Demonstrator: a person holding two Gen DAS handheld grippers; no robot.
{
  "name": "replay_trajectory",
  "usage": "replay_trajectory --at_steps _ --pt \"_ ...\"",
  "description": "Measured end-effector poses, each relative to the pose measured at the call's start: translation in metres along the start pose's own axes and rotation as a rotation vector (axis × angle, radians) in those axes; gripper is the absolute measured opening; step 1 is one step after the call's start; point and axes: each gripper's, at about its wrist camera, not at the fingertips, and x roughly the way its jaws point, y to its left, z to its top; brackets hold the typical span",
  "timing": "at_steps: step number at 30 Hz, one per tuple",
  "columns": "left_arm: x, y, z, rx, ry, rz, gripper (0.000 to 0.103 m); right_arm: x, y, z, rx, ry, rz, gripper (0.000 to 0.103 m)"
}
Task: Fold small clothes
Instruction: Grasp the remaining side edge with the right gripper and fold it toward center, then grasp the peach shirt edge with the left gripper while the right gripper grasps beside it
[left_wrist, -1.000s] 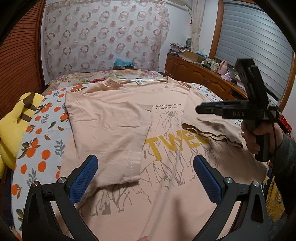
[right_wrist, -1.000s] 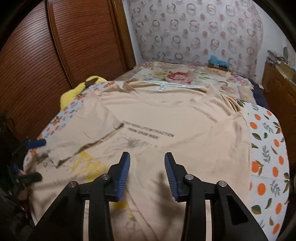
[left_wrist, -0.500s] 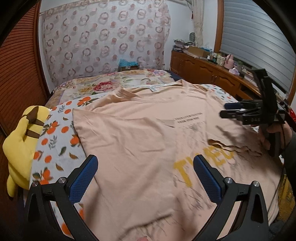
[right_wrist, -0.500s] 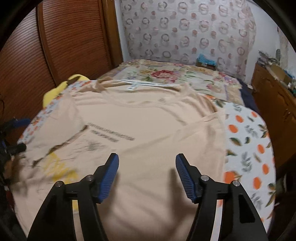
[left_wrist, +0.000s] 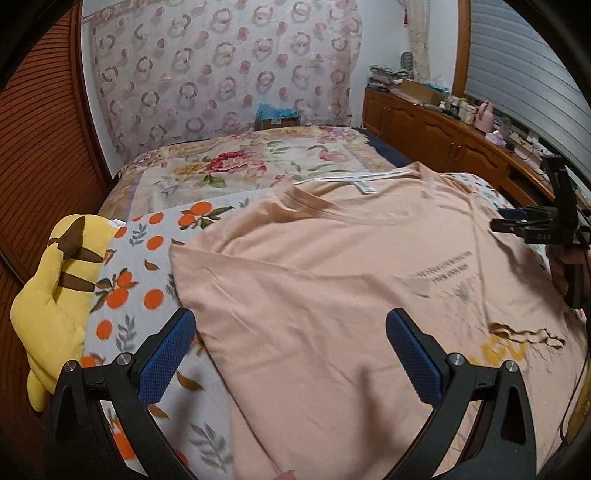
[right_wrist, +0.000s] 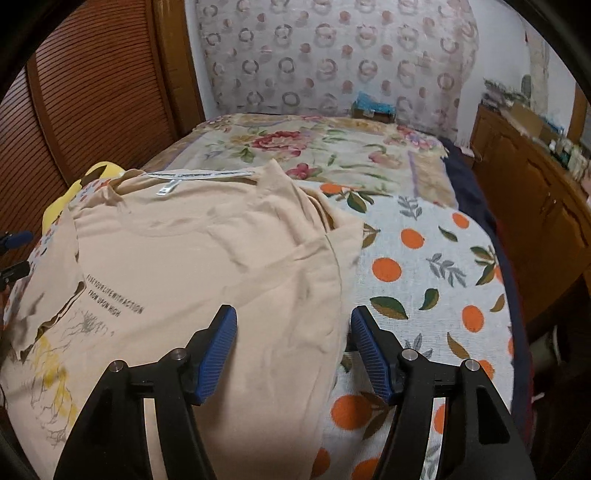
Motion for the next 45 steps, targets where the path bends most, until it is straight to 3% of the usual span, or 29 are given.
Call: replay_trajectory --at_steps 14,19,24,26,29,39,42,44,45 --pt "0.045 0.048 0.013 -0.017 0.077 0.069 0.103 0.005 0.007 0.004 -0.04 0.002 -0.044 0.069" --pt "0.043 0.068 0.018 -0.086 0.045 0.055 0.103 0.004 -0.001 0.004 -0.043 0.002 -0.046 0.071" --pt "0.046 0.076 0.023 -0.11 0.055 0.02 0.079 0.004 -0.003 0.004 -0.045 0.002 -0.046 0.072" --pt "0.049 0.078 0.023 -0.115 0.066 0.006 0.06 0.004 -0.003 0.004 -0.045 0.002 -0.046 0.072" --pt "0.057 0.085 0.02 -0.144 0.088 -0.017 0.047 0.004 -0.003 0.004 -0.046 0.002 -0.047 0.072" --pt "0.059 0.091 0.023 -0.163 0.078 -0.046 0.044 0.004 -0.003 0.004 -0.048 0.001 -0.046 0.073" --pt "0.061 0.091 0.025 -0.151 0.075 -0.042 0.035 0.004 -0.003 0.004 -0.048 0.001 -0.046 0.073" --pt "0.061 0.09 0.025 -0.153 0.072 -0.054 0.018 0.004 -0.003 0.004 -0.049 0.0 -0.046 0.073" --pt "0.061 0.089 0.025 -0.156 0.068 -0.07 0.015 0.004 -0.003 0.004 -0.049 0.0 -0.047 0.073"
